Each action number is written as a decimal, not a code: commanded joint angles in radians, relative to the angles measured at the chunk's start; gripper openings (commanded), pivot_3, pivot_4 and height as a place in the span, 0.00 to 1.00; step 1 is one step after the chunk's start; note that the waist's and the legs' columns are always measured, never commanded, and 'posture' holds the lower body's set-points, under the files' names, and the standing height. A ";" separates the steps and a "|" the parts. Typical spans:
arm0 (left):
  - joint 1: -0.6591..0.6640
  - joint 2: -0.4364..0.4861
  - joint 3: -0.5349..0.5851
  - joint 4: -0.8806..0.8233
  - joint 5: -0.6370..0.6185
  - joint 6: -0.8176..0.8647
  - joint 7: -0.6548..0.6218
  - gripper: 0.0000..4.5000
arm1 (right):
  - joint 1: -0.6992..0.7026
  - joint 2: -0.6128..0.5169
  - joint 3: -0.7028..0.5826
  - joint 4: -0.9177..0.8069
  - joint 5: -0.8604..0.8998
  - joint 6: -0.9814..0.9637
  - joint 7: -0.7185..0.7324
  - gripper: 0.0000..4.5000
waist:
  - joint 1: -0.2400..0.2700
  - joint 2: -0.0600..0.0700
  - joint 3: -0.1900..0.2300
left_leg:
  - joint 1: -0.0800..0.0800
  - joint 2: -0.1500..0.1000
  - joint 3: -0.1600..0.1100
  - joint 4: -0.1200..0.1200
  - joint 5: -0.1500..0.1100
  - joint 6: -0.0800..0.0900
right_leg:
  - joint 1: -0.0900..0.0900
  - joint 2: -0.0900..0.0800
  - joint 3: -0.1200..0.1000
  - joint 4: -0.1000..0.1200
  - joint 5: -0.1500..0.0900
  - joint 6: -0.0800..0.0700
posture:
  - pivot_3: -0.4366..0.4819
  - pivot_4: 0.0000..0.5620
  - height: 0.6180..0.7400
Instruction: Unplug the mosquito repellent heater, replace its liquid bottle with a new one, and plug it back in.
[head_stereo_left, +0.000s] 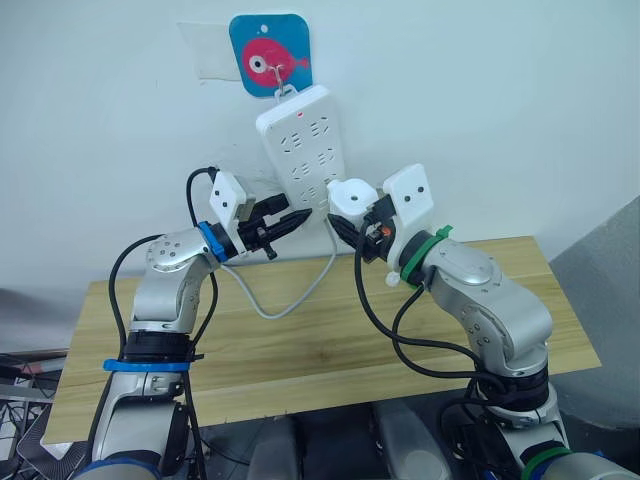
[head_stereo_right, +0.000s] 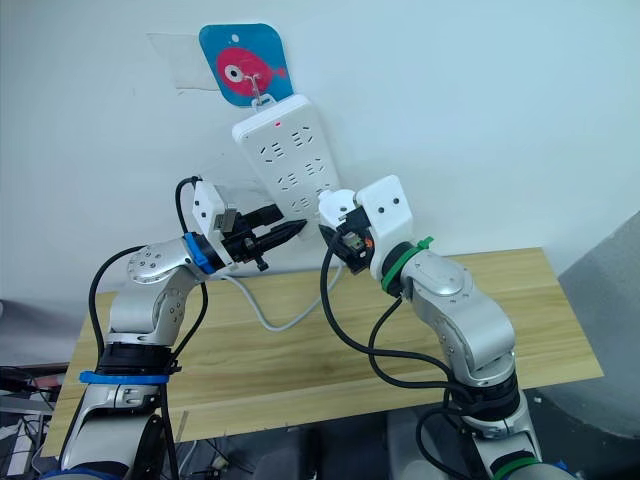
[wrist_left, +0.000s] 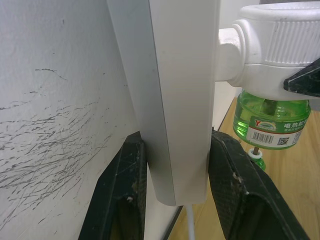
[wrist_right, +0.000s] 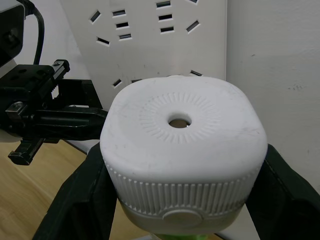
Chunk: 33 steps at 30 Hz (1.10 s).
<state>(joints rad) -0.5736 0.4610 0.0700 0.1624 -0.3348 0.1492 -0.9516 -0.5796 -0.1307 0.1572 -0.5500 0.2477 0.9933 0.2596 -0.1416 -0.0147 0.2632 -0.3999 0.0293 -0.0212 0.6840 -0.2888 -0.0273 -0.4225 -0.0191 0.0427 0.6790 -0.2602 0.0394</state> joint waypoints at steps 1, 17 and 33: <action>0.006 -0.002 -0.032 -0.050 0.001 -0.003 -0.010 0.30 | -0.030 0.016 -0.003 -0.023 0.005 -0.018 -0.016 0.66 | 0.000 0.000 0.000 | 0.000 0.000 0.000 0.000 0.000 0.000 | 0.000 0.000 0.000 0.000 0.000 0.000 | 0.34 0.41 1.00; 0.012 -0.001 -0.032 -0.072 -0.003 0.018 -0.012 0.30 | -0.097 0.042 0.068 0.173 -0.050 -0.172 -0.004 0.66 | -0.020 0.000 0.000 | 0.005 0.001 0.000 -0.002 0.005 -0.001 | 0.000 0.004 0.002 0.002 0.001 -0.002 | 0.35 0.42 1.00; 0.005 -0.002 -0.033 -0.053 0.001 0.012 -0.022 0.30 | -0.144 0.111 0.048 0.235 -0.049 -0.162 -0.020 0.66 | -0.031 -0.001 0.000 | 0.007 0.002 -0.001 -0.003 0.010 -0.004 | 0.000 0.008 0.005 0.002 0.005 0.001 | 0.34 0.43 1.00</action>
<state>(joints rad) -0.5597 0.4834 0.1113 0.1700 -0.3329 0.1861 -0.9310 -0.6410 -0.0785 0.2134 -0.3560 0.2010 0.8626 0.2863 -0.1727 -0.0154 0.2636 -0.3931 0.0315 -0.0228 0.6806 -0.2784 -0.0318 -0.4223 -0.0101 0.0482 0.6809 -0.2548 0.0404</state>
